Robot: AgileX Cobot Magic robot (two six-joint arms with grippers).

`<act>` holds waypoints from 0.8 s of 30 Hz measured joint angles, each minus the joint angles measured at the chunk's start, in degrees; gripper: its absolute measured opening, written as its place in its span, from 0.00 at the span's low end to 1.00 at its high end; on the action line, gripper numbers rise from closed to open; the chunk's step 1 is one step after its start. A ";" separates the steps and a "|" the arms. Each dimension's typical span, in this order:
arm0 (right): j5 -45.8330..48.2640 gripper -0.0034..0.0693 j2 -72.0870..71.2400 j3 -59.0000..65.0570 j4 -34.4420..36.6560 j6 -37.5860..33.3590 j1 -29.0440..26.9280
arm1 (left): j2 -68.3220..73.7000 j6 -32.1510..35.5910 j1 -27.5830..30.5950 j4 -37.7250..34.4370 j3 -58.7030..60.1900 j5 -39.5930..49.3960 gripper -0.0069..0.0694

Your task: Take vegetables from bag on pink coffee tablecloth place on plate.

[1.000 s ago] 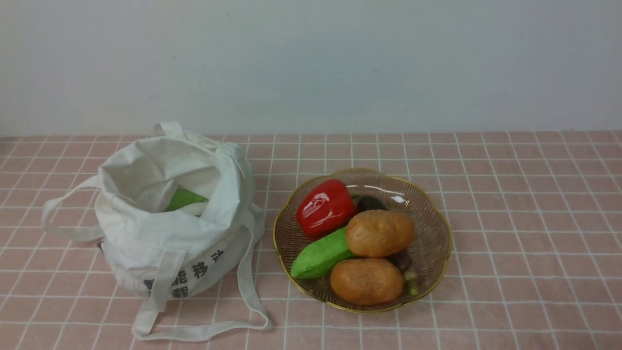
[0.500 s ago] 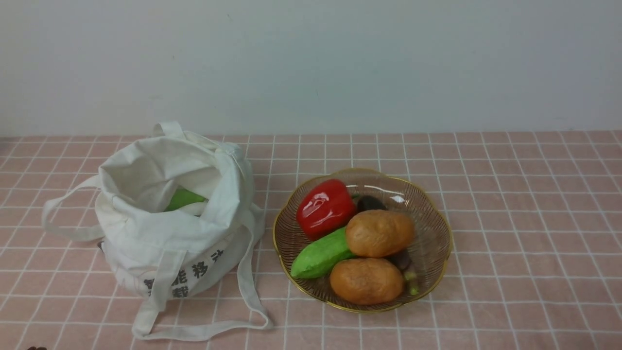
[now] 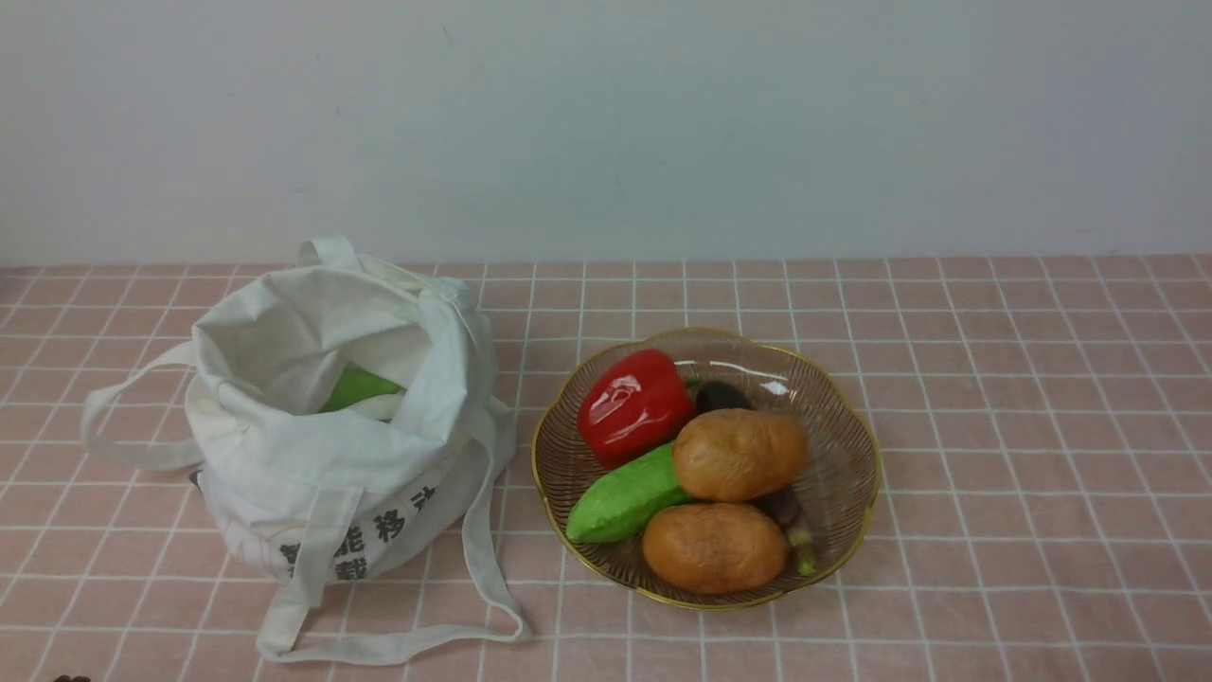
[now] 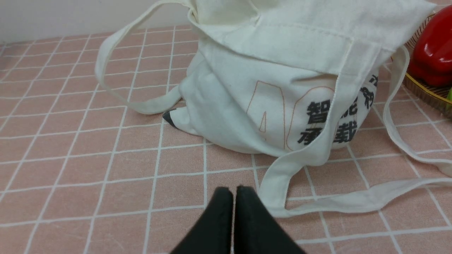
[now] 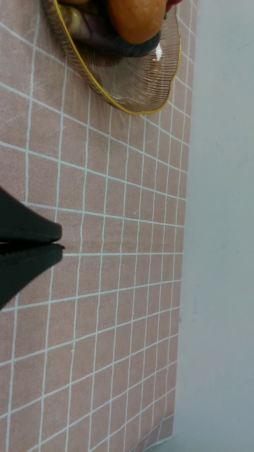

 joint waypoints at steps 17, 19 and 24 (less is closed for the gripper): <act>0.00 0.03 0.00 0.00 0.00 0.06 0.00 | 0.00 0.00 0.00 0.00 0.00 0.00 0.08; 0.00 0.03 0.00 0.00 0.00 0.06 0.00 | 0.00 0.00 0.00 0.00 0.00 0.00 0.08; 0.00 0.03 0.00 0.00 0.00 0.06 0.00 | 0.00 0.00 0.00 0.00 0.00 0.00 0.08</act>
